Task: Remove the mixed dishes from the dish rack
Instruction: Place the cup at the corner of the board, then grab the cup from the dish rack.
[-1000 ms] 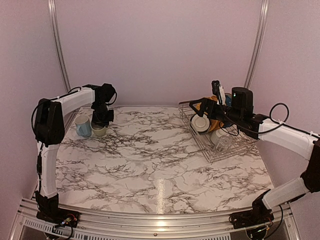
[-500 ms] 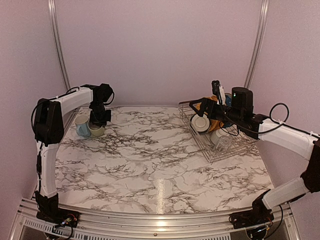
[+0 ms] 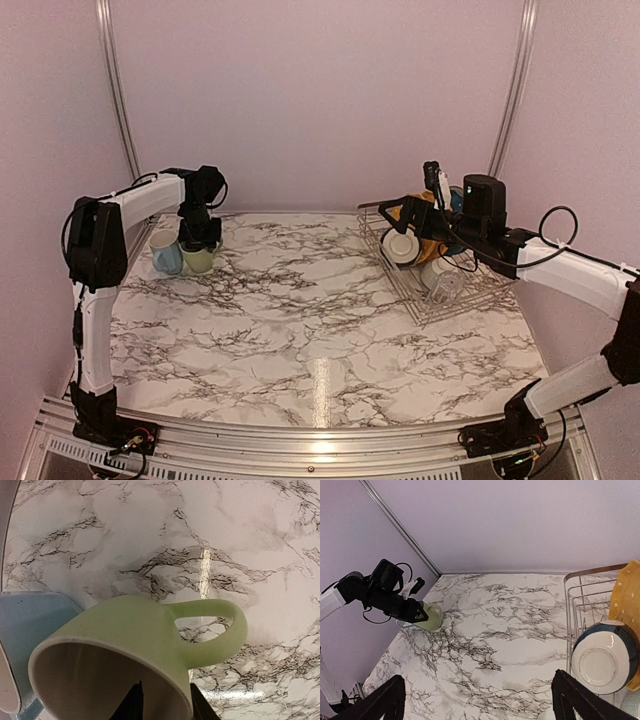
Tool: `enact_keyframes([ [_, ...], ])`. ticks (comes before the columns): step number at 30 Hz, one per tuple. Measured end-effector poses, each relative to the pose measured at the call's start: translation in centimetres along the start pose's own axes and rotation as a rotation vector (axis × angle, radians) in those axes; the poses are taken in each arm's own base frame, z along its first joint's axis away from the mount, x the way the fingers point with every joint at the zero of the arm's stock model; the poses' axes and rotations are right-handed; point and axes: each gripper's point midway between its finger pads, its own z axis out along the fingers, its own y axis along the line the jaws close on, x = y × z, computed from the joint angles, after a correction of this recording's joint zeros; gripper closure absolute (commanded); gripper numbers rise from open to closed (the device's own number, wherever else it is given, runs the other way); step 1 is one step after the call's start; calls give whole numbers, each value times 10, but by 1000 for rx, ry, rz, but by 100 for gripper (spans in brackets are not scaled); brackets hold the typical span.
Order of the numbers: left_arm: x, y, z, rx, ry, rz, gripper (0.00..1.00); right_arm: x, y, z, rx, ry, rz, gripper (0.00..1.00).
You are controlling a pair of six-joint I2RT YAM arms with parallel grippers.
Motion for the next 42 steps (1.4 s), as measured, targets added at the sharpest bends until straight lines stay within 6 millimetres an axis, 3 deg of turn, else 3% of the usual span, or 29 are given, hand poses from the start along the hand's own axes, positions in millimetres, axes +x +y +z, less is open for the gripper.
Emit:
enact_keyframes([
  [10,-14,0,-26,25,-61,2,60,0,0,0,1,1,2,2],
  [15,-22,1,-50,45,-111,-5,60,3,-3,0,17,9,-8,2],
  [20,-27,-1,-89,95,-193,-3,47,14,-16,-1,77,56,-42,1],
  [24,-17,-1,-131,173,-283,-6,31,34,-40,-7,196,134,-93,1],
  [25,-14,-1,-142,196,-310,-6,22,38,-46,-10,232,155,-108,1],
  [31,-3,2,-201,343,-495,-16,2,48,-81,-44,466,222,-171,1],
  [34,7,-3,-219,454,-582,-19,1,48,-98,-64,578,257,-171,1],
  [38,21,-11,-225,566,-635,-8,1,51,-127,-87,691,316,-117,1],
  [42,24,-20,-230,648,-670,-9,1,69,-153,-97,765,413,-67,2],
])
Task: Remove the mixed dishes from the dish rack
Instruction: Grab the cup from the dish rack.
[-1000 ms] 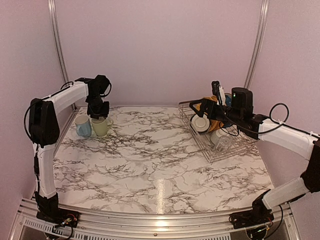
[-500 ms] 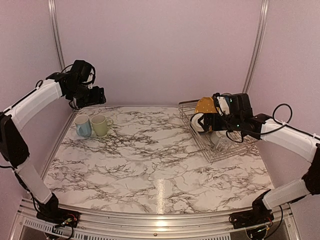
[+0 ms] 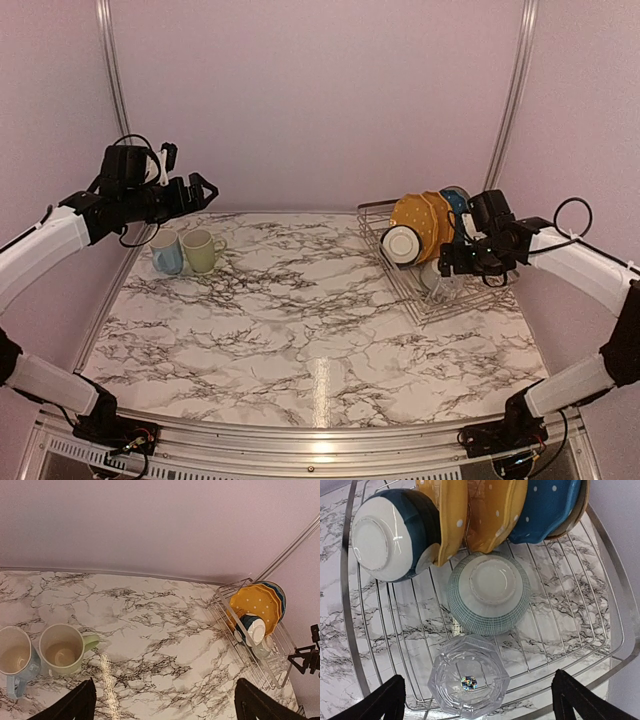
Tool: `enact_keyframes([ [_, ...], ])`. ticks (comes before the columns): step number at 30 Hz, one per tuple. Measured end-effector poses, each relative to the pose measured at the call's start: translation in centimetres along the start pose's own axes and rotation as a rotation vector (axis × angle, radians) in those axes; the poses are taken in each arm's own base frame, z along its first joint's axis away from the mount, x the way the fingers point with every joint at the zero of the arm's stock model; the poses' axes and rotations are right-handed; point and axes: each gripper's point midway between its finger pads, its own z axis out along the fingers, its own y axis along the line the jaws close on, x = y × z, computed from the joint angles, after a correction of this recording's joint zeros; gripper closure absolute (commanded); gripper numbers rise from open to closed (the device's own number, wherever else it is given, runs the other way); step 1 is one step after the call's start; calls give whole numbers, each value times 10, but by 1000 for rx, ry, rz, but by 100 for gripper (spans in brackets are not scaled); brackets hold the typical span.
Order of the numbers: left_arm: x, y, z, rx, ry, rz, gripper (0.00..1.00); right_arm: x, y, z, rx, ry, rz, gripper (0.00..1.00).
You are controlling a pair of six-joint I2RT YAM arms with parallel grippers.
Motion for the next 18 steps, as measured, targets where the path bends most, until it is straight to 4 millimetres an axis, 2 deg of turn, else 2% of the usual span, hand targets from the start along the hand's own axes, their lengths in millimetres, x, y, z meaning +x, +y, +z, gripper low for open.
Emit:
enact_keyframes([
  [3,-3,-5,1,32,-19,-15,1,18,-2,13,13,85,-10,2],
  [6,-2,-9,4,62,-27,-30,1,27,0,22,7,129,-15,5],
  [13,18,-13,12,125,20,-90,1,38,0,35,17,174,-23,12],
  [18,45,-10,24,138,84,-138,1,46,0,47,24,207,-31,17],
])
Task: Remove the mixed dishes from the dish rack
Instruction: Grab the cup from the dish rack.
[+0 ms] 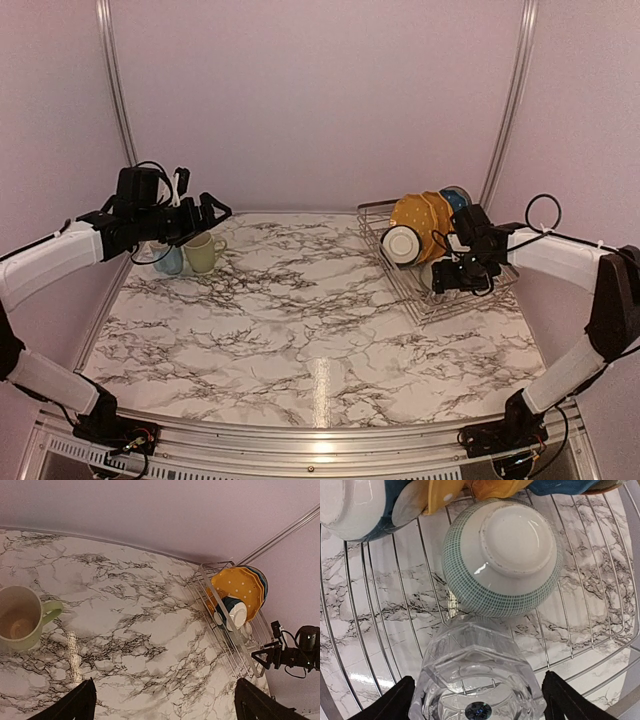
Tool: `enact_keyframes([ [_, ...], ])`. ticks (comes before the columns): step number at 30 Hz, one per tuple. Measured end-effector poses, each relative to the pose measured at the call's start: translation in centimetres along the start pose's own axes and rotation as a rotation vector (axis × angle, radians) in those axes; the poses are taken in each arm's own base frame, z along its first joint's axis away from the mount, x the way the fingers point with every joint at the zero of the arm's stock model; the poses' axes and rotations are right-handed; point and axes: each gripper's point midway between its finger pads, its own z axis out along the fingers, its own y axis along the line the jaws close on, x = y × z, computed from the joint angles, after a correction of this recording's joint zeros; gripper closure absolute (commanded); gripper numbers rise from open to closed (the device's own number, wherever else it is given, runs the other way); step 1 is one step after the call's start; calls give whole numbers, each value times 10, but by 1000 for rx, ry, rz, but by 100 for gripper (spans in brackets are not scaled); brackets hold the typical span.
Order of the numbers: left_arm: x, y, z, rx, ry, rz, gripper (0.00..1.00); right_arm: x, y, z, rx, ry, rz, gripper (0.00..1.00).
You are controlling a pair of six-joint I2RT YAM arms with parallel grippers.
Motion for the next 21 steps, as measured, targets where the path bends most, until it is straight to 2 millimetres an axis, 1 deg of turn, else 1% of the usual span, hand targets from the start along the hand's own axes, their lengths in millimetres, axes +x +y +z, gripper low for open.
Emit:
enact_keyframes([
  [1,4,0,3,0,13,-7,1,1,0,2,0,6,0,17],
  [5,12,-2,9,9,39,-12,1,0,2,7,-6,7,1,24],
  [14,16,-11,18,22,61,2,1,-5,7,9,-28,-8,9,42],
  [17,18,-13,19,25,65,5,1,-5,7,9,-28,-8,9,47],
  [21,21,-15,24,22,79,12,1,-7,7,7,-28,-11,10,51],
])
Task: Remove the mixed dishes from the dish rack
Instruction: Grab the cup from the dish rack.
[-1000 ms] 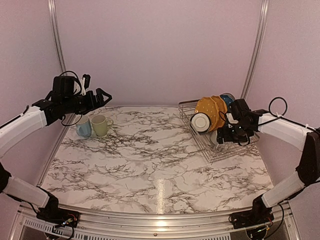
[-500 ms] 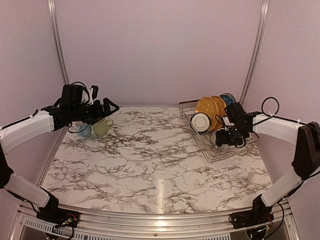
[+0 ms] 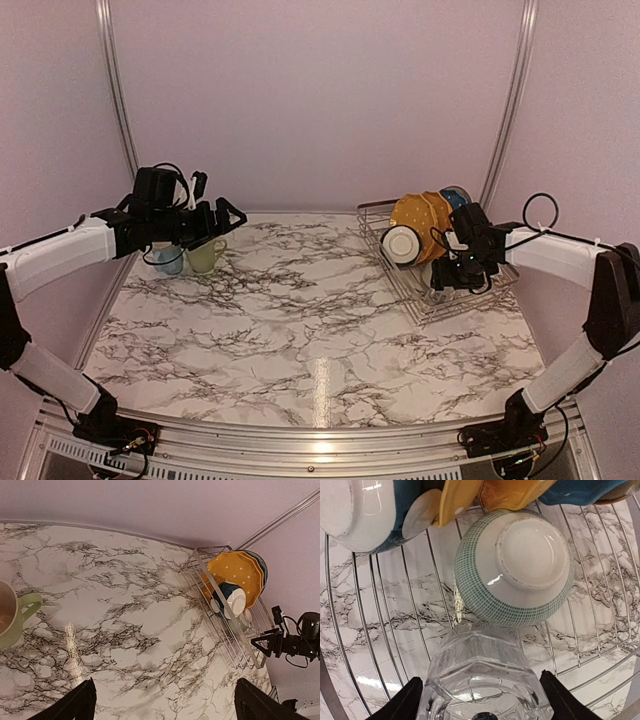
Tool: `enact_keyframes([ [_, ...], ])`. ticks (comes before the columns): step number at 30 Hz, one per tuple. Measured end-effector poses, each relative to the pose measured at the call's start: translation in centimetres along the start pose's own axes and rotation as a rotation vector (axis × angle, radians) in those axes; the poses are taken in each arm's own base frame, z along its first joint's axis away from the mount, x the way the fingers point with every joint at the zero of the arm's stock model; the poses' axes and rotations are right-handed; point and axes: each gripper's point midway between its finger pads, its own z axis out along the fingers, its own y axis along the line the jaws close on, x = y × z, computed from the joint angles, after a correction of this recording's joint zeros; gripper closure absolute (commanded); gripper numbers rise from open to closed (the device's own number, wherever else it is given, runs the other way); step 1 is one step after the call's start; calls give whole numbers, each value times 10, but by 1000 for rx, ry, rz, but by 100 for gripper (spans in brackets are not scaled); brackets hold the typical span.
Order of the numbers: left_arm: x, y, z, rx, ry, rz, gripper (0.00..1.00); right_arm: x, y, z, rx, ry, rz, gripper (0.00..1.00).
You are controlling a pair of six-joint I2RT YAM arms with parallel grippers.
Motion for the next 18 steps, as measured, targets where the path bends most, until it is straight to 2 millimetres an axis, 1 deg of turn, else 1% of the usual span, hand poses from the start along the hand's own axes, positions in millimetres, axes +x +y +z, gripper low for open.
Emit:
enact_keyframes([
  [4,5,4,5,-27,18,0,1,-4,-1,-6,0,-23,1,58],
  [10,5,4,9,-48,35,10,1,-21,0,-32,-22,-118,12,66],
  [13,4,7,9,-66,30,15,1,-37,2,-55,-46,-211,20,69],
  [15,4,8,10,-74,33,14,1,-49,3,-73,-69,-287,29,71],
  [18,1,6,11,-74,31,16,1,-64,5,-106,-114,-419,47,77],
])
